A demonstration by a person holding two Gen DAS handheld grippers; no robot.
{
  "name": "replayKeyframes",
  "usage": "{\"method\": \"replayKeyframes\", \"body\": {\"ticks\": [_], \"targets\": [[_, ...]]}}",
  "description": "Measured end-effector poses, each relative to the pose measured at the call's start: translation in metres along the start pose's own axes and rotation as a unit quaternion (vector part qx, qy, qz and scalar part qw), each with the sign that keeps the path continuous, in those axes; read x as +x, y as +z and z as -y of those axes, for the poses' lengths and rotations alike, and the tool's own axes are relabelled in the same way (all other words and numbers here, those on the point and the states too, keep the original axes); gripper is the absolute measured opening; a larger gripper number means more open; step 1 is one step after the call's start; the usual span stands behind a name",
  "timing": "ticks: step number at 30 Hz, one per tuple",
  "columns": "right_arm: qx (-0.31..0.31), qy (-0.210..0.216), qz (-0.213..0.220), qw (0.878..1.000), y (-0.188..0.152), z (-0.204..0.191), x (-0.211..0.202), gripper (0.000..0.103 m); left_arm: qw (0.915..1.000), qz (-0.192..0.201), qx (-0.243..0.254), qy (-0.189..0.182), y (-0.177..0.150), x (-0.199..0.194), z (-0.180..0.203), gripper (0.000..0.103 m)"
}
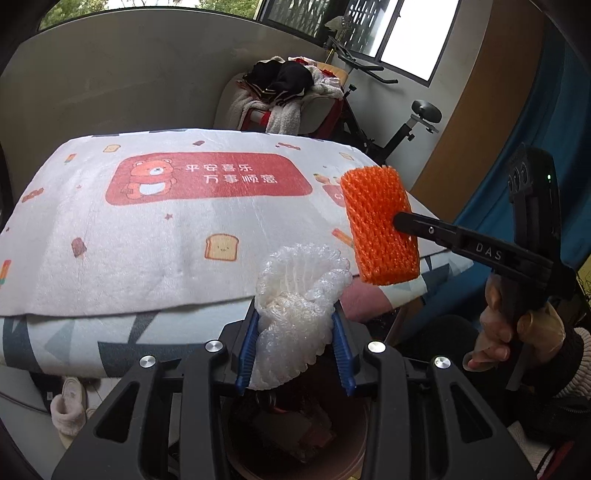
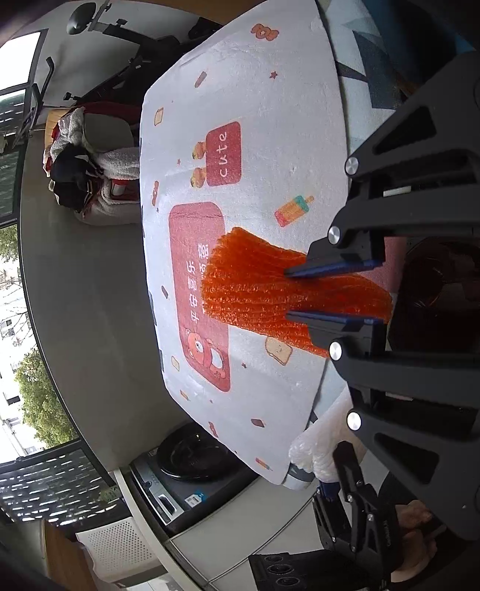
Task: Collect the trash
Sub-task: 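Carry the white foam net and orange mesh net down toward the bin, then open both tools over the bin to drop the two nets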
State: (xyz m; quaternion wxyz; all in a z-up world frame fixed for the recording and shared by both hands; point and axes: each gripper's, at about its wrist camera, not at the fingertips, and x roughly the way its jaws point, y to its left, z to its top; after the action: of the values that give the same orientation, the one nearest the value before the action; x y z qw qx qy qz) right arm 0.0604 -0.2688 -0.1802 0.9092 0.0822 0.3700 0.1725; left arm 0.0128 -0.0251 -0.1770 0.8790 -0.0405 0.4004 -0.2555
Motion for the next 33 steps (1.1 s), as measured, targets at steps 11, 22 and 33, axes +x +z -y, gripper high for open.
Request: {"method": "replayKeyframes", "body": {"ticks": [11,22,33], "targets": [[-0.029,0.005,-0.021,0.999,-0.044,-0.017,-0.009,0.021,0.9989,-0.044,-0.014,0.000,-0.061,0.014,0.013,0.041],[-0.047,0.014,-0.057,0.997,-0.076,-0.029,0.001,0.021,0.9983,0.006,-0.035,0.047,-0.063,-0.020,0.014,0.090],[-0.062,0.024,-0.125,0.990,-0.103,-0.045,0.025,0.021,0.9901,0.063,-0.010,0.125,-0.061,-0.052,0.015,0.097]]}}
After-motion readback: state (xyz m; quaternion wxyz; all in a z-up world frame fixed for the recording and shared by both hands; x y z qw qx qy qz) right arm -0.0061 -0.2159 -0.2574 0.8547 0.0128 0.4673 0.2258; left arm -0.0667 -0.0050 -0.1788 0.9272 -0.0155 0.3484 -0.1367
